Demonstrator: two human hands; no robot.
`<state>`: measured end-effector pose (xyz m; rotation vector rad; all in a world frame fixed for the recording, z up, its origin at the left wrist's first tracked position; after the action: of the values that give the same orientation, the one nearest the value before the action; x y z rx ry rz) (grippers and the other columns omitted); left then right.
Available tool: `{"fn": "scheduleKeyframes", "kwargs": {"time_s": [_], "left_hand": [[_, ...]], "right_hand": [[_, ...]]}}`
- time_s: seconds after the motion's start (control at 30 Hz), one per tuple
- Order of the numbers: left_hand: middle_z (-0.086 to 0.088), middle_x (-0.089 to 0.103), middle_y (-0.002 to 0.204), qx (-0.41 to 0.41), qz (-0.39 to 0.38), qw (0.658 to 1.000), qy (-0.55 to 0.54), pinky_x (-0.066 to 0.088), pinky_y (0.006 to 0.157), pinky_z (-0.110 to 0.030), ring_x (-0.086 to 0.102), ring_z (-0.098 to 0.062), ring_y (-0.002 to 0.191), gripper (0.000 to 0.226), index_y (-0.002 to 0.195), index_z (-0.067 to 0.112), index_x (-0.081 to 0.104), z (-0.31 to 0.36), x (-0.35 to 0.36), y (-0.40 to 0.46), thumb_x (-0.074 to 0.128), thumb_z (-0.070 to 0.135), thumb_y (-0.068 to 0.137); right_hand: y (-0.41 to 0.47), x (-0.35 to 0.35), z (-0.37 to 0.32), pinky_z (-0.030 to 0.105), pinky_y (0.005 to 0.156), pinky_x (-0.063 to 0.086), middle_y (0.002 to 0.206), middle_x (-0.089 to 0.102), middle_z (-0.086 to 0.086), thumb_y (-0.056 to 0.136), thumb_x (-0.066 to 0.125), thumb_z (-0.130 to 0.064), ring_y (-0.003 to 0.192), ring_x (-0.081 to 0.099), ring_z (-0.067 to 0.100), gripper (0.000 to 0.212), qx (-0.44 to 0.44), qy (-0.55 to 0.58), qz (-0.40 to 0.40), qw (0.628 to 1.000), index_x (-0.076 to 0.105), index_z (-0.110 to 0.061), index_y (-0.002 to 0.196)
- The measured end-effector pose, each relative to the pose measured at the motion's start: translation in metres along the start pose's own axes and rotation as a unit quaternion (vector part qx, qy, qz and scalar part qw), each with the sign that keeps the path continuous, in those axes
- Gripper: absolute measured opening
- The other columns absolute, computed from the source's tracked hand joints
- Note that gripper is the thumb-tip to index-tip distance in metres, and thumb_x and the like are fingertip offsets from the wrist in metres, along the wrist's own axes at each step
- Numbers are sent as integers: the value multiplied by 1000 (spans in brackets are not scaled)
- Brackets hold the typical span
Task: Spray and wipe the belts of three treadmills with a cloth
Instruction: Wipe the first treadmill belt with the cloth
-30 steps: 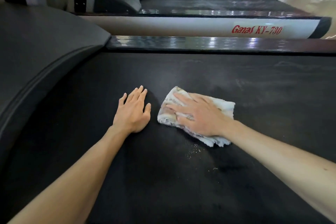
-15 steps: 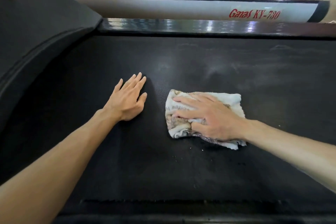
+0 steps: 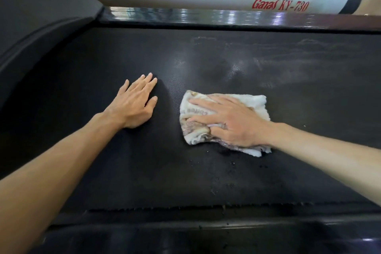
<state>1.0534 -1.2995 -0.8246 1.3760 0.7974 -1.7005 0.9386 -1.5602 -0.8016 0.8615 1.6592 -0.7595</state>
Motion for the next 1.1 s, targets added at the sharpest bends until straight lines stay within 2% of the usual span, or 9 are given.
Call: {"fn": "scheduleKeyframes", "kwargs": {"time_s": [0.07,0.17,0.27,0.43,0.57,0.67,0.87,1.0,1.1], "left_hand": [[3,1,171,7,-3,1000,1,-4,127,-43,-3,-11,156,64,163,18,11,-3,0,-4,32,39,106],[4,1,171,27,-5,1000,6,-4,127,-42,-5,-11,156,65,163,18,10,-3,0,-9,32,41,106],[4,2,171,42,-3,999,11,-2,127,-39,-4,-10,156,65,163,19,11,-3,-1,-10,34,41,107],[5,6,170,44,12,999,-5,-2,127,-39,1,-10,156,66,162,20,14,-7,2,-14,27,47,103],[6,9,170,33,24,999,-12,-1,127,-38,5,-10,156,68,162,22,19,-7,5,-17,23,49,100],[6,11,170,32,27,999,-11,-1,127,-37,6,-10,156,63,161,22,20,-5,5,-15,27,45,103],[6,12,169,35,28,999,-13,1,127,-38,6,-10,156,72,161,22,21,-6,3,-15,20,50,95],[6,12,170,41,35,999,-8,1,127,-38,6,-11,156,62,161,22,20,-8,6,-13,28,43,104],[7,12,169,43,30,998,-18,1,127,-38,6,-10,156,64,161,22,20,-5,5,-10,23,43,101]], "right_hand": [[2,-2,18,58,124,19,170,20,-14,91,25,-45,155,23,22,63,38,-9,-2,999,39,-48,152],[26,-7,19,50,128,8,171,4,-17,84,7,-56,158,11,23,73,106,-27,-16,994,22,-57,156],[39,-2,-14,44,128,0,169,-4,-19,95,12,-59,158,8,25,60,62,-41,-14,997,9,-60,154],[6,4,-15,29,125,-10,169,5,-20,101,17,-63,153,5,5,52,-18,-19,-23,999,29,-58,152],[19,0,12,48,127,12,170,9,-24,95,13,-61,156,17,19,59,61,-37,-14,997,29,-62,151],[36,3,-12,47,128,7,171,9,-20,91,11,-60,157,15,23,64,62,-38,-9,997,34,-59,151],[-6,19,-50,40,127,6,170,21,-11,102,35,-47,153,23,20,48,-93,-33,4,995,50,-50,147],[-14,11,-19,51,125,19,170,20,-17,102,35,-48,153,26,19,47,-43,-22,12,999,45,-55,148],[7,8,-32,52,125,16,170,22,-15,98,27,-53,152,28,24,52,0,-22,10,1000,48,-56,146]]}}
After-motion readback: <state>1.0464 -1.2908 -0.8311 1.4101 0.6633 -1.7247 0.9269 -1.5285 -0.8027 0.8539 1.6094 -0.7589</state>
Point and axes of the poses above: each hand's wrist, its own y-axis towards the middle knuckle, its own x-axis out of the palm, z = x × y, the point moved 2 cm from there along y, towards the middle knuckle
